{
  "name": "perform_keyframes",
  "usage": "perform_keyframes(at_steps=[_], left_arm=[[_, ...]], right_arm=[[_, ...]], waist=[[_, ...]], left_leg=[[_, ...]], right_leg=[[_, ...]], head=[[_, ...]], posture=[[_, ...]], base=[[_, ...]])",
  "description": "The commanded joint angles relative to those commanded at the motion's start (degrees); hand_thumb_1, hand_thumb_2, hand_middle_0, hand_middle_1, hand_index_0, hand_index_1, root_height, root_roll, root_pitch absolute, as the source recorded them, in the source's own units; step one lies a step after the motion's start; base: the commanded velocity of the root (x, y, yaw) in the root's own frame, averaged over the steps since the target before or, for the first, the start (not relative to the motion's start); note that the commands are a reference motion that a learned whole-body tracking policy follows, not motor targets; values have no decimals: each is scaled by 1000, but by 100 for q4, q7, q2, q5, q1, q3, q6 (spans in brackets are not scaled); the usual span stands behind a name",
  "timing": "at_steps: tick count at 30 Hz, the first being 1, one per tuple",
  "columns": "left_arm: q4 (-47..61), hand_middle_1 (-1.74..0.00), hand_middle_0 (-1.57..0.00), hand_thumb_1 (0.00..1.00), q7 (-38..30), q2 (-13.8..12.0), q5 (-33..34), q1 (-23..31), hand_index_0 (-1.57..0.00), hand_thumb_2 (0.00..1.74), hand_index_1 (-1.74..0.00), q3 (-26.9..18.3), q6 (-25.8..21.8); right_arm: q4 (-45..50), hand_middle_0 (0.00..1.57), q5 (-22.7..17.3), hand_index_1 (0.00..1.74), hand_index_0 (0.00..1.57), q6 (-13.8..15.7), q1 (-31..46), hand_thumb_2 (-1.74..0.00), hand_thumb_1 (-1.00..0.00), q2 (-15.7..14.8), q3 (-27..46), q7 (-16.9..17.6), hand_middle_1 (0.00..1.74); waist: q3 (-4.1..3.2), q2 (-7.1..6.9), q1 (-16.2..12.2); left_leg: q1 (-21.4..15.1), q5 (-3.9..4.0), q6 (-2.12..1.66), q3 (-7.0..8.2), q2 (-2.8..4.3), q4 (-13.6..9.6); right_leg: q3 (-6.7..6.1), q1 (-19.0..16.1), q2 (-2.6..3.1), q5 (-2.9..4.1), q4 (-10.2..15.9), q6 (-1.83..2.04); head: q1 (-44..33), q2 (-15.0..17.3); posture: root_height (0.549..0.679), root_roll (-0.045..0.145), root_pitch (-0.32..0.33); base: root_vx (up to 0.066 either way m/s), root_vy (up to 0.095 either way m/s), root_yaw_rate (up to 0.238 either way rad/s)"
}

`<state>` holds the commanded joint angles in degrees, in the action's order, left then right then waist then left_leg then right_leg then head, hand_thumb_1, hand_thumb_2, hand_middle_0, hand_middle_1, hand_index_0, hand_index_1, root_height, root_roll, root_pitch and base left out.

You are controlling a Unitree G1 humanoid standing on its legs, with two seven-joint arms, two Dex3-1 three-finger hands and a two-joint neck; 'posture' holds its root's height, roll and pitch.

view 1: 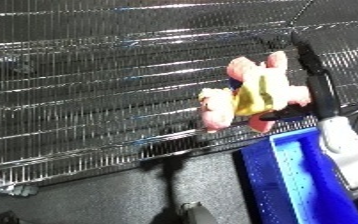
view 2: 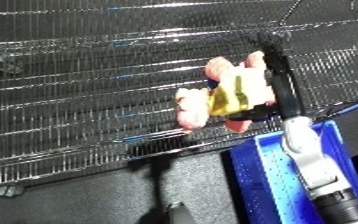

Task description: Pick up the object and place it into the box

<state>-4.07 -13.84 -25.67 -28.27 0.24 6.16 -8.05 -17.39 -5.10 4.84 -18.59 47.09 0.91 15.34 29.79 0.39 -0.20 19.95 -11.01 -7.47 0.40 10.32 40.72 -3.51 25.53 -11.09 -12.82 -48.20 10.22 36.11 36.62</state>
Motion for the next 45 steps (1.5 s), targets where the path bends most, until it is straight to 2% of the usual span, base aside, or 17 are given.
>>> perform_keyframes(at_steps=[9,16,23,28,35,45], left_arm=[[-46,-1740,-1570,1000,50,-112,-107,-13,-1570,1740,-1740,202,-96],[-55,-1740,-1570,1000,114,-150,-213,11,-1570,1740,-1740,377,-189],[-61,-1740,-1570,1000,127,-150,-187,20,-1570,1740,-1740,492,-232],[-32,-1740,-1570,1000,124,-171,-180,48,-1570,1740,-1740,544,-254],[-54,-1740,-1570,1000,103,-159,-155,92,-1570,1740,-1740,532,-252],[-121,-1740,-1570,1000,94,-132,-98,157,-1570,1740,-1740,518,-234]], right_arm=[[-1119,0,-102,0,0,-268,-777,0,0,395,-659,-208,0],[-2588,0,-246,0,0,-443,-1593,0,0,370,-1304,-454,0],[-3639,0,-122,0,0,-473,-2172,0,0,258,-1703,-552,0],[-4149,0,71,0,0,-435,-2464,0,0,189,-1986,-617,0],[-4136,549,124,609,549,-407,-2438,-609,-350,59,-2016,-577,609],[-3997,1334,151,1479,1334,-373,-2307,-1479,-850,-76,-1968,-534,1479]], waist=[[0,185,91],[0,375,162],[0,521,215],[0,590,242],[0,611,244],[0,579,227]], left_leg=[[76,-12,-19,-3,-23,33],[140,-14,-34,-9,-52,28],[196,5,-35,-23,-90,-3],[250,33,-52,-48,-103,-42],[289,72,-67,-70,-94,-109],[307,87,-88,-90,-60,-125]], right_leg=[[-5,100,-13,-5,-23,-6],[-7,183,-22,-5,-19,-22],[13,238,-25,-11,-1,-32],[34,273,-31,-17,31,-34],[60,289,-27,-20,64,-29],[80,287,-8,-15,69,-28]], head=[[483,-250],[753,-421],[808,-565],[808,-623],[772,-606],[729,-532]], posture=[[615,38,-132],[617,40,-113],[618,42,-96],[620,41,-83],[620,41,-74],[619,40,-74]], base=[[10,-4,9],[4,-1,8],[12,1,16],[6,-6,48],[8,-9,35],[9,-7,4]])
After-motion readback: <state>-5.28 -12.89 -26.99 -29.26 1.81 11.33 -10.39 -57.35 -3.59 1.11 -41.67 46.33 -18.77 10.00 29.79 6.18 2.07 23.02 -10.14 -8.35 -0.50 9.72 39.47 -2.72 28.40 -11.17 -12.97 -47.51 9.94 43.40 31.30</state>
